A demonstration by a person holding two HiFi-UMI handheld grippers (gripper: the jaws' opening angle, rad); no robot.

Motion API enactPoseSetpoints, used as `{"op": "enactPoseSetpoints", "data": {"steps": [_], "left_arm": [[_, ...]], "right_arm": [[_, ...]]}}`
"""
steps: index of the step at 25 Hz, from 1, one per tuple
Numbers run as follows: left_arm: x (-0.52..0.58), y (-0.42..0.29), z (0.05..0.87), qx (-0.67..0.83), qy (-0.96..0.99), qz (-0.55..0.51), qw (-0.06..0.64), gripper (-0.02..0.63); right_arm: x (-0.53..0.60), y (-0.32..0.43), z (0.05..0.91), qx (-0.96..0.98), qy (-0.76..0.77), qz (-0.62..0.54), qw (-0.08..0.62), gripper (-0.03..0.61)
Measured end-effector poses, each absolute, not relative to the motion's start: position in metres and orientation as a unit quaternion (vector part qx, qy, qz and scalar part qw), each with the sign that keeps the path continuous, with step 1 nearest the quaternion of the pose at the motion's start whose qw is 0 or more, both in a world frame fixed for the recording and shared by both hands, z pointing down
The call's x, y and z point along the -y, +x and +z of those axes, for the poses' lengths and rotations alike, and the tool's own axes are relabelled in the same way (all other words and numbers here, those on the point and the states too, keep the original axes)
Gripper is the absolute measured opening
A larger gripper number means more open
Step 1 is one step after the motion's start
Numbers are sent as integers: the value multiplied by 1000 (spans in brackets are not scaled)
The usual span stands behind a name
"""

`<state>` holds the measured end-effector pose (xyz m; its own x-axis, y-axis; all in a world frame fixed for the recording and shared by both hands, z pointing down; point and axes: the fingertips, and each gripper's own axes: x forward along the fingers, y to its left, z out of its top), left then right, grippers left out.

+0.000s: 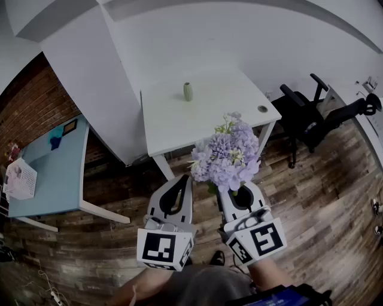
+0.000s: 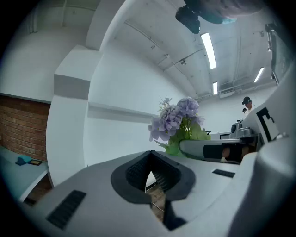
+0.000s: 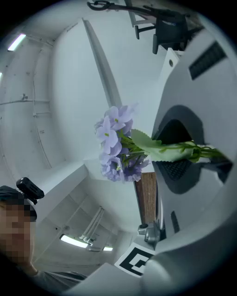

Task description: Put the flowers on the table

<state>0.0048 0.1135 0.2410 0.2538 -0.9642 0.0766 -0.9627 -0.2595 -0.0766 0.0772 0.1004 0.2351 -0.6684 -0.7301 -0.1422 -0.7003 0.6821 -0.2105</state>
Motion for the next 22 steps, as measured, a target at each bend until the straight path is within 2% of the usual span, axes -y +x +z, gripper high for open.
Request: {"op": "enactPoseSetpoints", "data": {"steps": [14,22], "left_arm": [[-101,55,269,-612,-787,-82,-4,8],[-84,25,292,-613,-784,-86,-35,8]], "right_arm": [[-81,127,260,-913,-381,-94,113,35],[-60,104,276,-908,-379,-127,123,35]]}}
